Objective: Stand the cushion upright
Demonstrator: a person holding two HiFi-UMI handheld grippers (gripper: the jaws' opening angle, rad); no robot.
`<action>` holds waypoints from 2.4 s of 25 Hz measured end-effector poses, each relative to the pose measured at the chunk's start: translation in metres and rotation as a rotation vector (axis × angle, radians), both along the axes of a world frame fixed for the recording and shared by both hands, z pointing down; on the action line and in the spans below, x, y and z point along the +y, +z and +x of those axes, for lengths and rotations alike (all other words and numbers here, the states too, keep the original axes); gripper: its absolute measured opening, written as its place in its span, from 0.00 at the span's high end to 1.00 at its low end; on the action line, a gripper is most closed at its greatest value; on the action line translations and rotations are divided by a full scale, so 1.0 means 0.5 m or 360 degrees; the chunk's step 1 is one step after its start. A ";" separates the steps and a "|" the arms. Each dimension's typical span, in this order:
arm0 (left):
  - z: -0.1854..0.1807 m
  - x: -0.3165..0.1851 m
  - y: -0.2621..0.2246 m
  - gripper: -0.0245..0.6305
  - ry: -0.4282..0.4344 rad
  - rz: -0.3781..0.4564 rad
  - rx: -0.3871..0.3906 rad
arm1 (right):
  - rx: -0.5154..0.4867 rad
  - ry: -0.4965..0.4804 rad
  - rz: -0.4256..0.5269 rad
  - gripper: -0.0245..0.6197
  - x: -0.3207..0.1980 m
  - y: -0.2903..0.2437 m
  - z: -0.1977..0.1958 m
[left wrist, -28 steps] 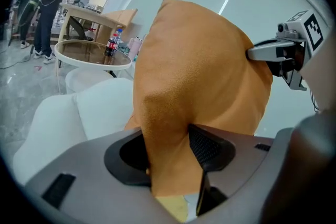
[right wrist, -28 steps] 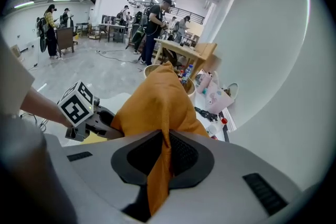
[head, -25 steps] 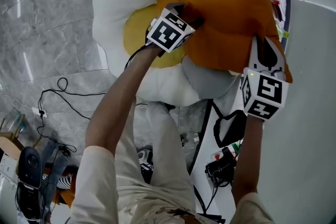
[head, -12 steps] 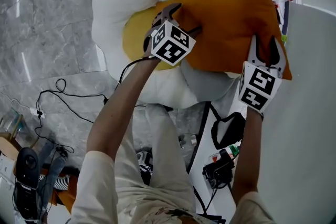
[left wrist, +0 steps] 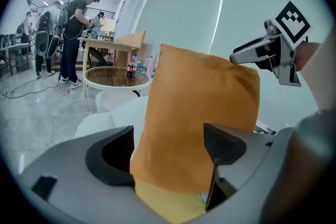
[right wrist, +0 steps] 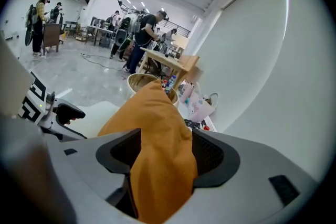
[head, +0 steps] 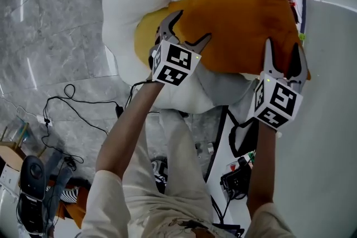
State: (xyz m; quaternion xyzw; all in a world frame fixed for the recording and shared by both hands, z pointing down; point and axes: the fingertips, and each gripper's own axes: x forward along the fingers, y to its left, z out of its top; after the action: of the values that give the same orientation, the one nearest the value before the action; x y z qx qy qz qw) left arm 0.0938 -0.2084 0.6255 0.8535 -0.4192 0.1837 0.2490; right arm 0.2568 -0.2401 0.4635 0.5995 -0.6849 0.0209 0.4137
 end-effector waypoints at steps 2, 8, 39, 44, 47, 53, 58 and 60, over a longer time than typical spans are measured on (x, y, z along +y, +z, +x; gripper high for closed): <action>-0.004 0.015 -0.028 0.34 0.0007 0.0023 0.0009 | -0.0028 -0.0012 0.0011 0.49 0.017 -0.015 -0.018; -0.023 0.076 -0.086 0.34 -0.0005 0.0002 0.0042 | -0.0129 -0.0035 -0.0052 0.50 0.071 -0.040 -0.070; -0.104 0.263 -0.480 0.83 -0.0284 -0.0071 0.0210 | -0.0423 -0.0100 -0.0122 0.87 0.264 -0.296 -0.180; -0.149 0.287 -0.561 0.90 -0.0313 -0.0063 0.0160 | -0.0529 -0.0082 -0.0167 0.87 0.288 -0.340 -0.198; -0.157 0.301 -0.605 0.90 -0.0290 -0.0040 0.0154 | -0.0567 -0.0103 -0.0182 0.87 0.302 -0.364 -0.206; -0.168 0.353 -0.675 0.92 -0.0187 -0.0011 0.0113 | -0.0598 -0.0204 -0.0196 0.87 0.328 -0.413 -0.269; -0.184 0.383 -0.747 0.93 -0.0143 0.0032 0.0104 | -0.0640 -0.0299 -0.0162 0.87 0.334 -0.474 -0.331; -0.199 0.395 -0.777 0.93 -0.0139 0.0065 0.0090 | -0.0654 -0.0337 -0.0144 0.87 0.343 -0.498 -0.356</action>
State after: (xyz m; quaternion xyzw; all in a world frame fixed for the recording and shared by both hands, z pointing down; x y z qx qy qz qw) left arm -0.0056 -0.0109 0.2368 0.8441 -0.4527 0.1399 0.2510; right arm 0.0789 -0.0686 0.2146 0.4884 -0.8121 0.1297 0.2918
